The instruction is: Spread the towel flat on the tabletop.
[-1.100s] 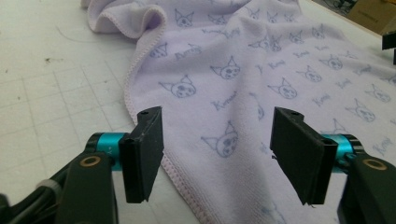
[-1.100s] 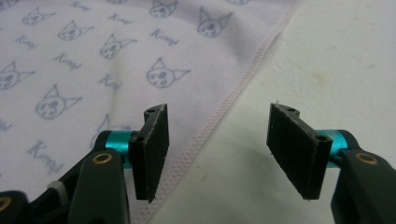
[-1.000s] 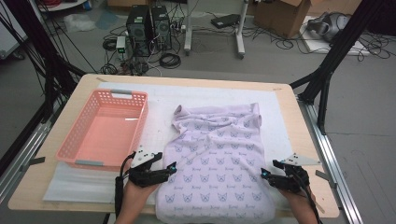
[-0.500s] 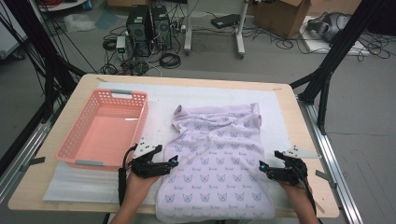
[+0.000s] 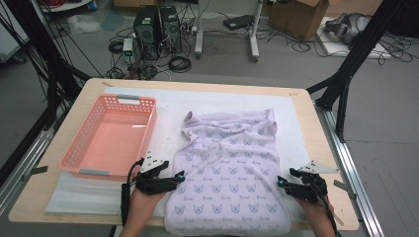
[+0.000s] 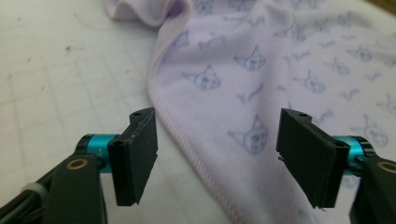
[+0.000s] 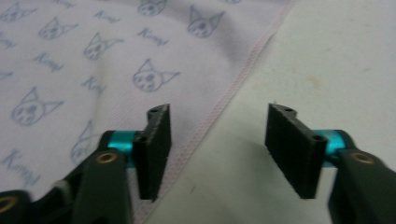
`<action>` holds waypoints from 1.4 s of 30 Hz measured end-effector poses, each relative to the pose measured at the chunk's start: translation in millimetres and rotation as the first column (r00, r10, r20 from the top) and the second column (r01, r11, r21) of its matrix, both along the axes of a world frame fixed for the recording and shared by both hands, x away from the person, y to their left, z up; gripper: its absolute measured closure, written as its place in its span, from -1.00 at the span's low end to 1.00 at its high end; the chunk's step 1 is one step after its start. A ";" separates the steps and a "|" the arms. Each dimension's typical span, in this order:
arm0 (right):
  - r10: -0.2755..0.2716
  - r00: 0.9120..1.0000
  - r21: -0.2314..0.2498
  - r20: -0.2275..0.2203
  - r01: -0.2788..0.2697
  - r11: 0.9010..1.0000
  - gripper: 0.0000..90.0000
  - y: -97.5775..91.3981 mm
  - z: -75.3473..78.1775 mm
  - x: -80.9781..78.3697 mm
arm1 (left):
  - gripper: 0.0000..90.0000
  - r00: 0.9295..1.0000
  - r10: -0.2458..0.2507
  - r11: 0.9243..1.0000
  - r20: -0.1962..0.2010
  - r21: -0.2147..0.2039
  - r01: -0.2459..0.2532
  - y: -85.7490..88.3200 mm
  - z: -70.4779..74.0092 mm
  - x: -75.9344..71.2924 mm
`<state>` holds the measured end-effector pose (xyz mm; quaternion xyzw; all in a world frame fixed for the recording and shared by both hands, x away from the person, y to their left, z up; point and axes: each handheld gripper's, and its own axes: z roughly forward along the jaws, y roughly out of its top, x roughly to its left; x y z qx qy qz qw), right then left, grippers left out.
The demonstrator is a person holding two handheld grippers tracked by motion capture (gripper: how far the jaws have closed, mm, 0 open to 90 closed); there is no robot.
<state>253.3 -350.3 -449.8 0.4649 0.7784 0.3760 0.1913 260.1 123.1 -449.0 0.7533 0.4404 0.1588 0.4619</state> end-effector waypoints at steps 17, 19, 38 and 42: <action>0.077 0.995 0.026 -0.065 -0.075 0.997 0.96 -0.3 4.6 -20.1 | 0.93 0.996 -0.074 0.993 -0.049 0.090 0.078 -6.9 -1.7 -18.9; 0.086 0.994 0.023 -0.066 -0.085 0.996 0.96 -2.8 5.7 -26.9 | 0.93 0.995 -0.077 0.994 -0.058 0.075 0.082 -1.5 -1.7 -23.4; 0.086 0.996 0.072 -0.033 -0.084 0.994 0.26 -6.9 13.7 -38.2 | 0.03 0.999 -0.032 0.999 -0.030 -0.008 0.032 4.3 0.0 -20.3; 0.055 0.998 0.035 -0.031 -0.054 0.998 0.24 0.6 10.7 -27.1 | 0.12 0.997 -0.047 0.998 -0.063 0.036 0.049 -9.3 -4.3 -9.4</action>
